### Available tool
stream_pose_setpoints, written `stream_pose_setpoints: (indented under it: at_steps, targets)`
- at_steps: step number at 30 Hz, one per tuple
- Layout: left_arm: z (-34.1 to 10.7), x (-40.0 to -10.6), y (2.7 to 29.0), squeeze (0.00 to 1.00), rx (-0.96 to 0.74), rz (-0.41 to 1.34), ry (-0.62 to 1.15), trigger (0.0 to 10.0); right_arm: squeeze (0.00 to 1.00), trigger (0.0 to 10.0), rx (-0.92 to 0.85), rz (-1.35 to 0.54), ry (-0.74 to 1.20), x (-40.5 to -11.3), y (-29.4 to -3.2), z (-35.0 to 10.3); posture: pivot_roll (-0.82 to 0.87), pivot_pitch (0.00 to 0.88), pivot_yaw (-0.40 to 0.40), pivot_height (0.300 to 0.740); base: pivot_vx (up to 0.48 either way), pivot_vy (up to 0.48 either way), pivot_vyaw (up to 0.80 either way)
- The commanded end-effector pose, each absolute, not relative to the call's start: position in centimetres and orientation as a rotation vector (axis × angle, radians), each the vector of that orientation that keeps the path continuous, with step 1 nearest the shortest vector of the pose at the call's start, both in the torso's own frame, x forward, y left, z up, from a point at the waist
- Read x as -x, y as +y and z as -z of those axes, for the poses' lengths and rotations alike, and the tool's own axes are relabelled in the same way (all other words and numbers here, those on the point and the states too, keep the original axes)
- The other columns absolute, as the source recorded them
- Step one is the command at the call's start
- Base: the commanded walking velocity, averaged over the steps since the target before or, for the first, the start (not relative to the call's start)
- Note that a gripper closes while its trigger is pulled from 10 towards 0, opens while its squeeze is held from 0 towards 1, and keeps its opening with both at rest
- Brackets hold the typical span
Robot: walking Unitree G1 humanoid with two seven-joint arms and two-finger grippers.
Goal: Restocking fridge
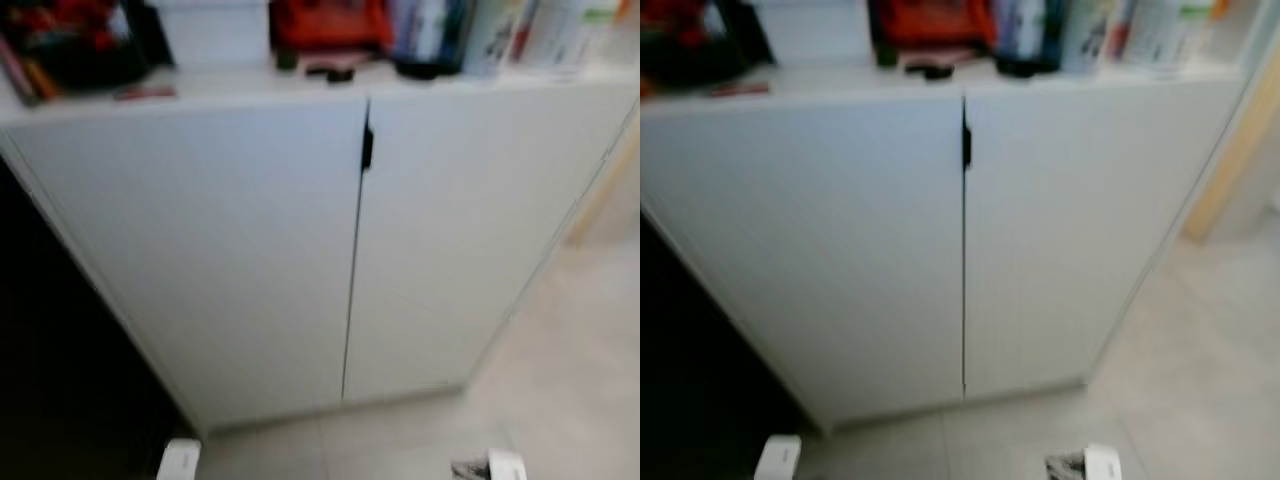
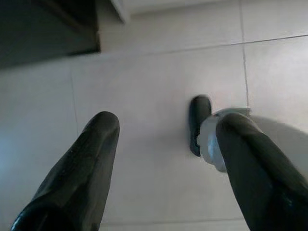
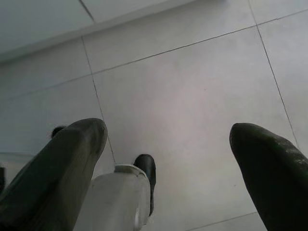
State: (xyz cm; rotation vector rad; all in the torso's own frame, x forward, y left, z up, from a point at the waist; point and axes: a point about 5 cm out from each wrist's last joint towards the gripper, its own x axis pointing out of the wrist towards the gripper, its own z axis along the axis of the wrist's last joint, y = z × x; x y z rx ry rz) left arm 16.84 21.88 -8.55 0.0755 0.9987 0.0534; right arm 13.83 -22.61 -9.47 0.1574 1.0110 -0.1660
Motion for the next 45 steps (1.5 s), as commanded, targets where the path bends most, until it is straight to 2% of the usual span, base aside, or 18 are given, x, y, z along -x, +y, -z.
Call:
stream_pose_setpoints:
  at_steps: [1, 20, 45]
  targets:
    - [8.38, -17.02, 22.39, 0.00, -0.083, -0.063, 0.998, 10.0, 0.00, 10.0, -0.162, 0.150, 1.003, -14.25, -22.11, 9.41, -0.05, 0.000, -0.022, 0.740, 0.000, 0.000, 0.80]
    - [8.38, -16.95, 22.51, 0.00, -0.090, -0.060, 1.002, 10.0, 0.00, 10.0, -0.175, 0.146, 1.008, -14.19, -22.01, 9.46, -0.05, 0.000, -0.017, 0.740, 0.000, 0.000, 0.78]
    - [8.46, -16.79, 22.45, 0.00, -0.072, -0.057, 1.008, 10.0, 0.00, 10.0, -0.217, 0.170, 1.001, -14.03, -21.95, 9.52, -0.05, 0.000, -0.016, 0.740, 0.000, 0.000, 0.00]
